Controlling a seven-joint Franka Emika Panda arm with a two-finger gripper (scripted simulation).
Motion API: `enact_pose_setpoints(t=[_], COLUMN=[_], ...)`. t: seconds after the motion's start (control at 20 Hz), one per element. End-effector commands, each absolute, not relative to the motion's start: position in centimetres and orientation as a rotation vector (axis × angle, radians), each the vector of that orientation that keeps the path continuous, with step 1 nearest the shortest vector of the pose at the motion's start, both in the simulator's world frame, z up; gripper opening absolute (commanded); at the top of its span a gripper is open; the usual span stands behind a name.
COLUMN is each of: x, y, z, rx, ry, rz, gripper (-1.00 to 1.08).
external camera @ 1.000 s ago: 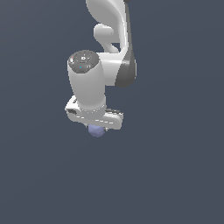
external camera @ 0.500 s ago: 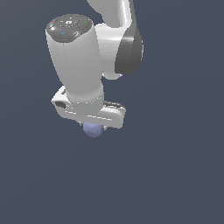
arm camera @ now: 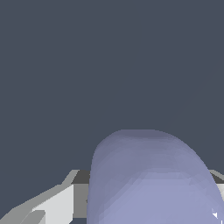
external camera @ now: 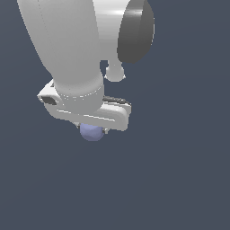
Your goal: Pick up the object and move it to a goal position.
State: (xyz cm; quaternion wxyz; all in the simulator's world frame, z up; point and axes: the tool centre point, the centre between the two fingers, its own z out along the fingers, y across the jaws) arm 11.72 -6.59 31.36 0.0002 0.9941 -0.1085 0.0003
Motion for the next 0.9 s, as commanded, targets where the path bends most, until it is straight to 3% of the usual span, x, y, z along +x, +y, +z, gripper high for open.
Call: enact_pose_setpoints(t=[0.0, 0.85], x=[12.2, 13.5], y=[-6.6, -6.7], z=[32.3, 34.3], rx=[3.123, 3.123], ry=[-0.341, -0.34], rz=[0.0, 0.0], gripper=[-1.0, -1.0])
